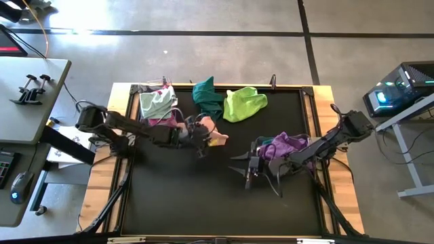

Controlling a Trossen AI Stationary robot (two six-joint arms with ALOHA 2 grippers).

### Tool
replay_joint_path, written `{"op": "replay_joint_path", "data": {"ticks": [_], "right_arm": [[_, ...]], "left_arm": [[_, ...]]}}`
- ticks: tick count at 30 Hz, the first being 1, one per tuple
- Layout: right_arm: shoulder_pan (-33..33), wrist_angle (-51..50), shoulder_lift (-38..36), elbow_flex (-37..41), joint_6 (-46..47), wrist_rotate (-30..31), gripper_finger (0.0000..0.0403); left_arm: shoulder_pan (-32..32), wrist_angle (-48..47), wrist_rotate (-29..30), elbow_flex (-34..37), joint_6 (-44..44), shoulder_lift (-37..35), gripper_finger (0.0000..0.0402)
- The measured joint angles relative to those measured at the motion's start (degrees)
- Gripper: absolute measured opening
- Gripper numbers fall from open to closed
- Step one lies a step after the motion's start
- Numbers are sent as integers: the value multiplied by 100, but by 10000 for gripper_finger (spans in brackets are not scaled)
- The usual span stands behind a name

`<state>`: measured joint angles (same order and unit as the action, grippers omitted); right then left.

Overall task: Sort towels by color in basket
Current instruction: Put the orange towel into the left transparent bin

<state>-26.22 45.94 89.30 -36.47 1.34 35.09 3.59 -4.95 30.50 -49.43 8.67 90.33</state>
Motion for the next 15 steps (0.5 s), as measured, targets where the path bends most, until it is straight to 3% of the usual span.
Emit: {"op": "replay_joint_path", "data": {"ticks": [4, 8, 12, 15], "right_arm": [[-2, -72, 0, 0, 121, -2, 149], [-2, -112, 0, 0, 125, -2, 149], [0, -184, 0, 0, 163, -37, 149], [-2, -203, 2, 2, 173, -83, 149]], "left_arm": [[-403, -187, -692, 0, 21, 220, 231], [-630, -183, -783, 0, -96, 765, 243], [-600, 15, -990, -43, -208, 1394, 232], [-495, 165, -1145, -62, -61, 1702, 199]]}}
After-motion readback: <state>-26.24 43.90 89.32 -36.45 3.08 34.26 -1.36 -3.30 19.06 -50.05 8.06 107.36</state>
